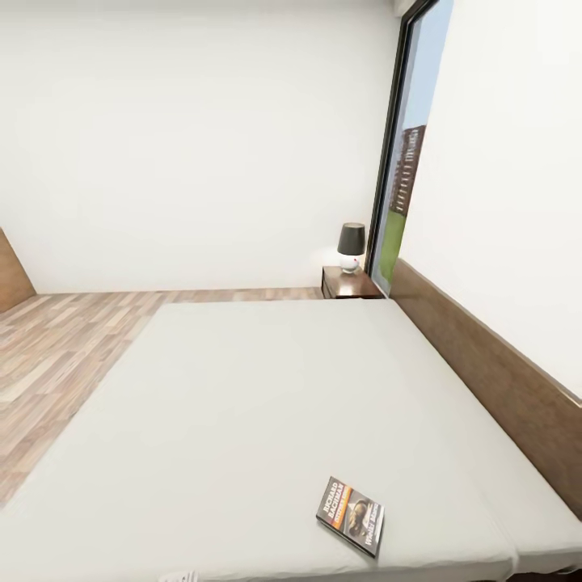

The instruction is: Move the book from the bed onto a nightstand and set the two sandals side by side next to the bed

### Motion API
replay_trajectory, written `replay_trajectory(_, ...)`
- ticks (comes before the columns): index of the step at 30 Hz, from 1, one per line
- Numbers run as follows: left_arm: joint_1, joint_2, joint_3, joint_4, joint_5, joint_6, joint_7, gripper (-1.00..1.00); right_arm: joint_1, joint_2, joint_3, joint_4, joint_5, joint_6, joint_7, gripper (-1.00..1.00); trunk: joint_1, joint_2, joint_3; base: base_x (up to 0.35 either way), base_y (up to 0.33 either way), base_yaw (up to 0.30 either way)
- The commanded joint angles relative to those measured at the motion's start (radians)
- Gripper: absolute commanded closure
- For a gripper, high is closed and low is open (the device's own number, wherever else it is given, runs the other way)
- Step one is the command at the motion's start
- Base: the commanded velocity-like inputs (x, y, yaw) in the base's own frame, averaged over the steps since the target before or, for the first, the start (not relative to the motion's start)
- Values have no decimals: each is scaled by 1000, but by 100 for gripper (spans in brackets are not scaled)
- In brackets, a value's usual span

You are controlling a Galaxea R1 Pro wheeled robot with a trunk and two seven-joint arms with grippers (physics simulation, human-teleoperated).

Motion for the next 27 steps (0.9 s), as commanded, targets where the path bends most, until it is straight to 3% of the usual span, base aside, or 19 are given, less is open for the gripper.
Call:
replay_trajectory(1, -1, 0, 1, 1, 7, 0, -5, -100, -1, 0, 8, 3, -10, -5, 4, -100, -4, 6, 2, 0, 0, 0)
replay_trajectory(8, -1, 0, 1, 1, 7, 0, -5, -100, -1, -1, 8, 3, -11, -3, 4, -100, -30, 55, 24, 0, 0, 0)
replay_trajectory(24, -1, 0, 3, 2, 7, 0, -7, -100, -1, -1, 8, 3, -11, -4, 4, -100, -30, 55, 24, 0, 0, 0)
replay_trajectory(27, -1, 0, 3, 2, 7, 0, -7, -100, -1, -1, 8, 3, -10, -4, 5, -100, -42, 76, 33, 0, 0, 0)
